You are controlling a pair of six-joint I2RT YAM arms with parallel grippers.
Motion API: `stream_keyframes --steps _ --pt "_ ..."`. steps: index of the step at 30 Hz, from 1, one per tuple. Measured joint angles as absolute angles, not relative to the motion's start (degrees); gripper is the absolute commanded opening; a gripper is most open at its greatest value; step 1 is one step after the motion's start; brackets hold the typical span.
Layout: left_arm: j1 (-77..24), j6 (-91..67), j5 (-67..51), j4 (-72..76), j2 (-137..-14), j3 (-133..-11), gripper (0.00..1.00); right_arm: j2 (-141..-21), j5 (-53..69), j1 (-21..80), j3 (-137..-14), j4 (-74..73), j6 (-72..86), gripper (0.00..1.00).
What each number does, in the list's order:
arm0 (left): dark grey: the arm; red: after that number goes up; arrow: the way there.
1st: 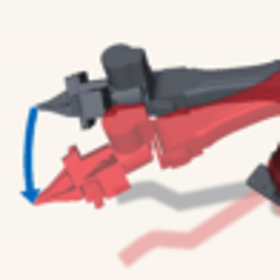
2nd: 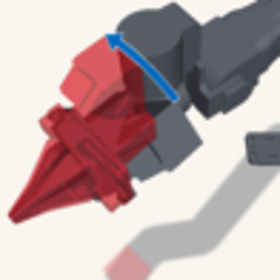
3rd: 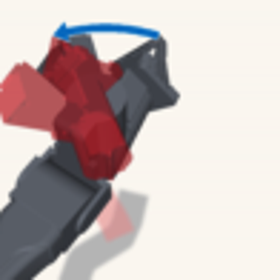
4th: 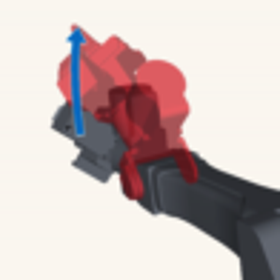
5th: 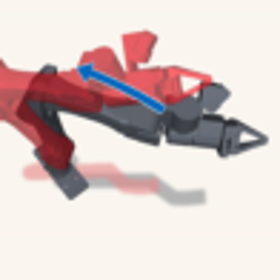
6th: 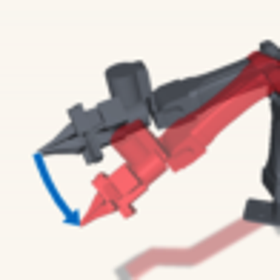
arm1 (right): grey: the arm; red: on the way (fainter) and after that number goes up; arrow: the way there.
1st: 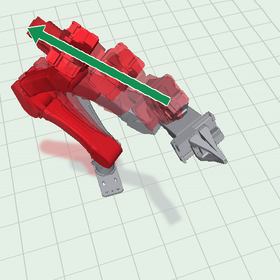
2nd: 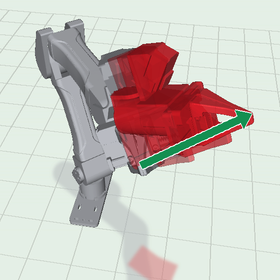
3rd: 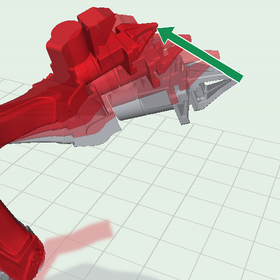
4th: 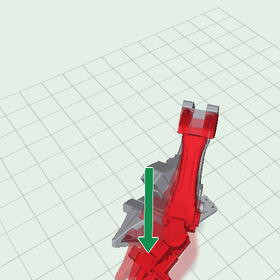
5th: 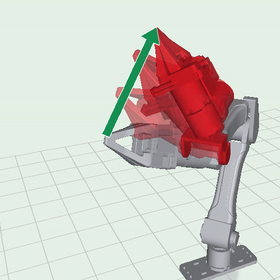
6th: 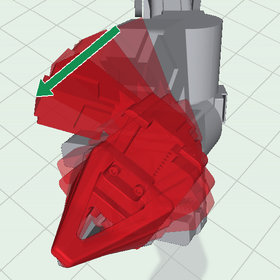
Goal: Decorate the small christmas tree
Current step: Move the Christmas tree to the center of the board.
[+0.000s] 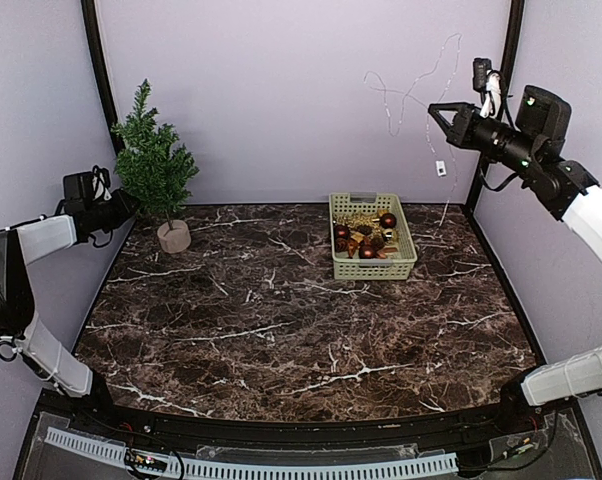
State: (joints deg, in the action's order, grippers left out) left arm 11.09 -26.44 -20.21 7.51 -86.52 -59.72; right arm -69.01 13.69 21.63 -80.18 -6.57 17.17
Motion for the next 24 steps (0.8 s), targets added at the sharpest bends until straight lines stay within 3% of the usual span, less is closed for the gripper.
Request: stream_keyframes --steps 5,7,13,24 --pt "11.07 -26.39 -21.32 7.90 -86.61 -59.88 0.03 -68.69 13.04 21.63 -79.72 -6.94 17.15 0.00" --pt "11.03 -26.59 -21.76 7.94 -86.61 -59.88 0.00 -68.69 12.88 21.63 -79.35 -7.18 17.17 0.00" --pt "8.71 -26.87 -21.93 8.12 -86.02 -59.75 0.00 -68.66 12.51 21.63 -79.02 -7.38 16.97 0.00" --pt "-5.37 -28.36 -20.34 8.40 -81.12 -54.26 0.00 -67.81 12.12 21.63 -77.08 -7.33 16.99 0.00"
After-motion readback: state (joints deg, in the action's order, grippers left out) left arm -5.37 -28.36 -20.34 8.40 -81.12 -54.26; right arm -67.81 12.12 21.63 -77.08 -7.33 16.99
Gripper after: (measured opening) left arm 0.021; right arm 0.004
